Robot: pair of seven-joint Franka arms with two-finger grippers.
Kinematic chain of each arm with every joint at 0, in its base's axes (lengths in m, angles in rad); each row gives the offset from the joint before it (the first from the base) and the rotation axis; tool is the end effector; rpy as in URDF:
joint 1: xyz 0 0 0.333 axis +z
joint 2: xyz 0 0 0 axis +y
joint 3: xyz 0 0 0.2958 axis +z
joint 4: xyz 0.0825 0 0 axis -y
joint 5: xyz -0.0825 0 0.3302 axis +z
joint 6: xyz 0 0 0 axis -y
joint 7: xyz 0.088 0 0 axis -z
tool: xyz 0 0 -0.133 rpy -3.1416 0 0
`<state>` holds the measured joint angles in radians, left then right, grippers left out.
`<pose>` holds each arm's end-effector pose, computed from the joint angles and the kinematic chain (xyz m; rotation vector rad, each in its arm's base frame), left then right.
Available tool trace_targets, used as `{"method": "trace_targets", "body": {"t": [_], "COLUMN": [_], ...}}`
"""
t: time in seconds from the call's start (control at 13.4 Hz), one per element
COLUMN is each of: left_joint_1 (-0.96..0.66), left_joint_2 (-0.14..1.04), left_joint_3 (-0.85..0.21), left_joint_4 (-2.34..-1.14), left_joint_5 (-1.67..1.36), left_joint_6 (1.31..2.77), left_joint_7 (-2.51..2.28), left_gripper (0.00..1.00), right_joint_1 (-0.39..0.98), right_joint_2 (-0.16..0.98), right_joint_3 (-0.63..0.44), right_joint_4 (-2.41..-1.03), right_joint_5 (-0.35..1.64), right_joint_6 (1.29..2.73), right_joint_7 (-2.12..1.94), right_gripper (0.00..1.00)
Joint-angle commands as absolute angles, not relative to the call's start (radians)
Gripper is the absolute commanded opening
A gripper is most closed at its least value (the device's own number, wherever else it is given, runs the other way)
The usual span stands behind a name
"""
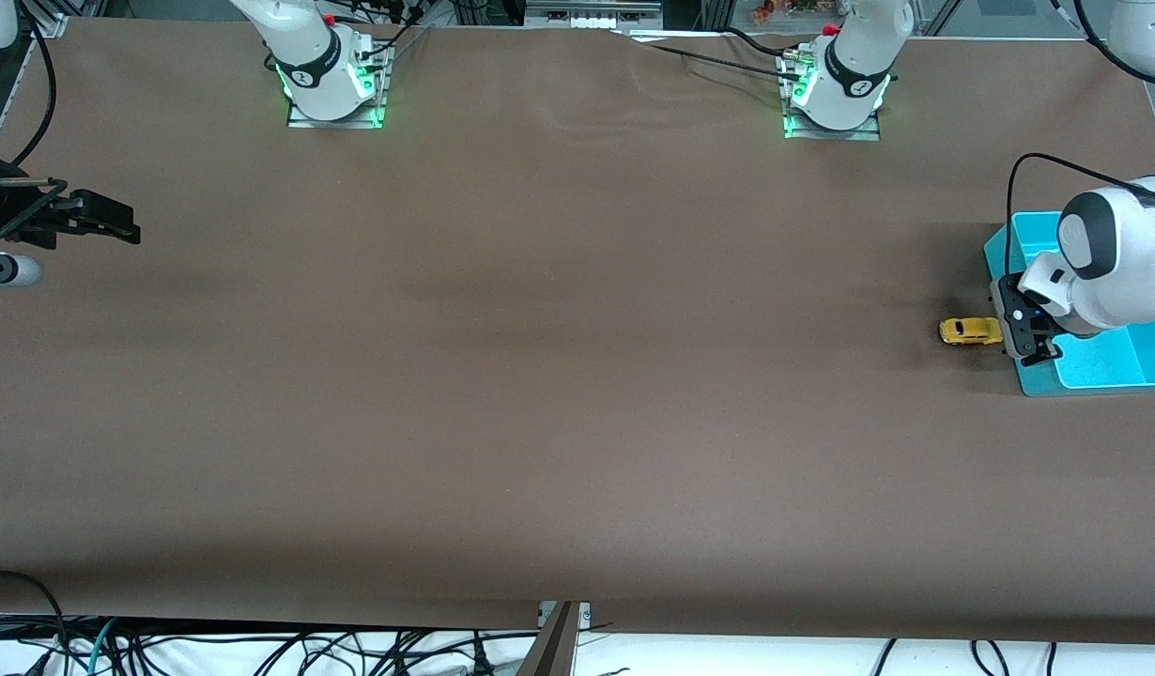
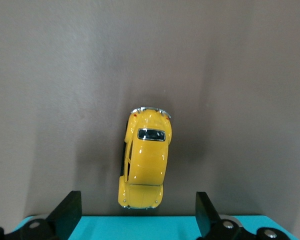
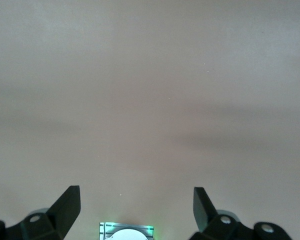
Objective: Wind and store yellow beetle car
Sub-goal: 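Grasp the yellow car with the left gripper and lift it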
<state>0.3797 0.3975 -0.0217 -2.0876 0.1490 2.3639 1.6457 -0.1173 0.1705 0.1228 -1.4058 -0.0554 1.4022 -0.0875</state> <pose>0.4939 0.1896 0.2201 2.3572 -1.9836 -0.2164 0.5256 -0.0105 0.5456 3.0995 0.1372 -0.2708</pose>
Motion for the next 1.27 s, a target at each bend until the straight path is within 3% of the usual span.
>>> {"method": "trace_targets", "body": {"t": [0.0,0.52,0.6,0.67,0.75,1.05,1.2], "left_joint_1": [0.419,0.423,0.425,0.429,0.43,0.426,0.426], "left_joint_2": [0.371,0.417,0.422,0.422,0.422,0.405,0.355], "left_joint_3": [-0.043,-0.077,-0.077,-0.078,-0.078,-0.086,-0.142], "left_joint_4": [-2.189,-2.229,-2.23,-2.232,-2.23,-2.224,-2.22], "left_joint_5": [0.149,0.104,0.104,0.104,0.104,0.106,0.106], "left_joint_6": [2.512,2.599,2.609,2.609,2.609,2.603,2.559], "left_joint_7": [1.735,1.738,1.738,1.74,1.738,1.743,1.732], "left_gripper": [1.0,1.0,0.86,0.39,0.19,0.14,0.13], "right_joint_1": [-0.121,-0.123,-0.123,-0.124,-0.124,-0.123,-0.118], "right_joint_2": [0.155,0.16,0.16,0.169,0.179,0.187,0.186], "right_joint_3": [0.121,0.121,0.121,0.121,0.123,0.124,0.124], "right_joint_4": [-1.427,-1.424,-1.424,-1.422,-1.398,-1.381,-1.378], "right_joint_5": [-0.055,-0.057,-0.057,-0.057,-0.057,-0.057,-0.058], "right_joint_6": [1.414,1.414,1.419,1.425,1.427,1.427,1.427], "right_joint_7": [-0.078,-0.078,-0.078,-0.078,-0.078,-0.08,-0.08], "right_gripper": [1.0,1.0,1.0,1.0,1.0,1.0,1.0]}}
